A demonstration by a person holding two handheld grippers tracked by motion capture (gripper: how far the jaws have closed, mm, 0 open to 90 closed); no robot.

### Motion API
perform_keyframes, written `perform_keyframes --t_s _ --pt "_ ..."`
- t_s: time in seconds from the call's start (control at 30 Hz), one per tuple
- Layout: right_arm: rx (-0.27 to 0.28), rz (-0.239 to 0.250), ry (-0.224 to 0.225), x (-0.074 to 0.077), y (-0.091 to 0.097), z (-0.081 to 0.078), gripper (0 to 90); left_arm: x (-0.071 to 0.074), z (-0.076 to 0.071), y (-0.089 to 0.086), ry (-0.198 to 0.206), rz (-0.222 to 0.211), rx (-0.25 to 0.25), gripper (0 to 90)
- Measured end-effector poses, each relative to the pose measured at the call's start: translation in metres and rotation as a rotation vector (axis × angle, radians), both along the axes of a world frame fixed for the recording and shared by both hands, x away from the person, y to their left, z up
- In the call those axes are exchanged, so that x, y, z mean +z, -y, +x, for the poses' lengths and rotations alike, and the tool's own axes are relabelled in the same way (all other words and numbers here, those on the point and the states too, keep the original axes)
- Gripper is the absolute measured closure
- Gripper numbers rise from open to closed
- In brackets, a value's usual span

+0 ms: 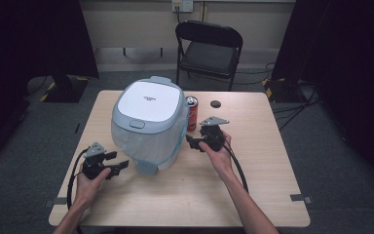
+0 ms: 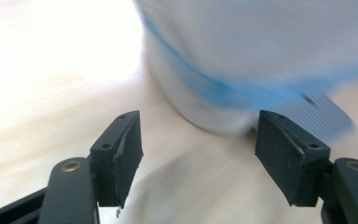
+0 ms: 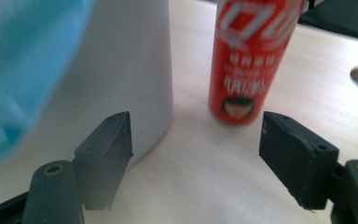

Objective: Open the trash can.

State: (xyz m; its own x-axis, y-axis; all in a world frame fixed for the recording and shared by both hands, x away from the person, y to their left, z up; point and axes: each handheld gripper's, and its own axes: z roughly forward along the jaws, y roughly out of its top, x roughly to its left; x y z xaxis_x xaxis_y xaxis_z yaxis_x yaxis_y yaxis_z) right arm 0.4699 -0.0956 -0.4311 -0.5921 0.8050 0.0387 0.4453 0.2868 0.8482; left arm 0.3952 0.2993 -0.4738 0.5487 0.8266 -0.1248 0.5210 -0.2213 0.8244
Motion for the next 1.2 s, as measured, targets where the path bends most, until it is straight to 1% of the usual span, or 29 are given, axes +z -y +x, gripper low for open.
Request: perform_keyframes --t_s 0.03,0.1,0.13,0.17,0.23,0.27,0.3,0.33,0.37,0.43,0.47,0.5,0.57,0.63,0.67,0.7,0.77,0.83,0.87,0.93,0.97,1.0,1.03,1.1,1.13,1.17,1.2 --pt "-0.009 0.011 0.010 0.004 0.000 0.002 24.6 0.000 0.005 -0.002 0.007 0.011 0.017 31.9" --pt "-0.030 0.003 0.022 0.009 0.001 0.009 24.7 -0.001 0.015 -0.006 0.007 0.005 0.042 33.5" --pt "-0.042 -0.002 0.025 0.010 0.001 0.012 25.1 0.000 0.021 -0.008 0.012 0.010 0.056 33.6" --pt "-0.050 0.001 0.026 0.010 0.000 0.015 25.7 0.001 0.027 -0.010 0.012 -0.004 0.066 34.3" --pt "-0.050 0.000 0.032 0.008 -0.004 0.020 26.0 0.000 0.039 -0.014 -0.004 0.007 0.085 35.4" --pt "-0.054 0.006 0.019 0.005 -0.007 0.022 26.0 0.000 0.039 -0.014 -0.004 0.007 0.085 35.4" --pt "-0.057 0.020 0.005 0.003 -0.009 0.024 25.9 -0.002 0.050 -0.017 -0.031 -0.011 0.082 35.4" --pt "-0.047 0.047 -0.008 0.001 -0.012 0.026 25.7 -0.002 0.050 -0.017 -0.031 -0.011 0.082 35.4" --pt "-0.041 0.063 -0.018 0.000 -0.014 0.027 27.4 -0.004 0.057 -0.023 -0.036 -0.048 0.068 35.4" --pt "-0.073 0.049 0.009 -0.001 -0.018 0.028 30.2 -0.004 0.061 -0.025 -0.021 -0.064 0.088 36.1" --pt "-0.077 0.062 0.012 0.000 -0.019 0.028 32.6 -0.004 0.063 -0.025 -0.020 -0.065 0.078 36.1" --pt "-0.080 0.075 0.008 0.000 -0.020 0.029 33.5 -0.003 0.065 -0.023 -0.028 -0.063 0.066 35.9" --pt "-0.080 0.066 0.016 0.000 -0.022 0.032 34.5 -0.001 0.070 -0.018 -0.022 -0.046 0.051 34.5" --pt "-0.081 0.070 0.021 0.000 -0.024 0.034 35.7 0.002 0.076 -0.016 -0.008 -0.048 0.062 34.4" --pt "-0.081 0.070 0.021 0.000 -0.024 0.034 35.7 0.002 0.076 -0.016 -0.008 -0.048 0.062 34.9" --pt "-0.080 0.086 0.021 -0.001 -0.026 0.036 38.8 0.003 0.079 -0.015 0.006 -0.079 0.103 35.4" --pt "-0.084 0.096 0.018 -0.002 -0.028 0.037 39.4 0.001 0.081 -0.015 0.012 -0.080 0.112 35.6" --pt "-0.081 0.100 0.018 -0.002 -0.029 0.038 40.2 0.000 0.082 -0.015 0.009 -0.082 0.113 35.9" --pt "-0.081 0.098 0.009 -0.001 -0.032 0.038 43.3 -0.002 0.085 -0.016 0.017 -0.091 0.120 36.0" --pt "-0.072 0.073 0.017 0.001 -0.036 0.039 45.1 -0.001 0.085 -0.016 0.025 -0.105 0.116 35.9" --pt "-0.075 0.062 0.013 0.003 -0.039 0.038 45.9 -0.001 0.085 -0.016 0.025 -0.105 0.116 35.8" --pt "-0.070 0.058 0.019 0.004 -0.042 0.038 47.3 -0.001 0.083 -0.014 0.017 -0.121 0.108 35.2" --pt "-0.063 0.065 0.021 0.005 -0.044 0.036 49.2 0.000 0.082 -0.012 0.022 -0.093 0.119 37.8" --pt "-0.055 0.083 0.015 0.004 -0.048 0.034 55.3 0.001 0.081 -0.011 0.022 -0.090 0.118 45.6" --pt "-0.057 0.088 0.012 0.004 -0.050 0.033 56.3 0.004 0.079 -0.011 0.023 -0.087 0.114 48.1" --pt "-0.055 0.090 0.010 0.004 -0.051 0.033 59.4 0.004 0.077 -0.010 0.023 -0.090 0.107 51.1" --pt "-0.044 0.101 0.002 0.004 -0.052 0.032 63.5 0.005 0.075 -0.009 0.024 -0.089 0.099 57.2"
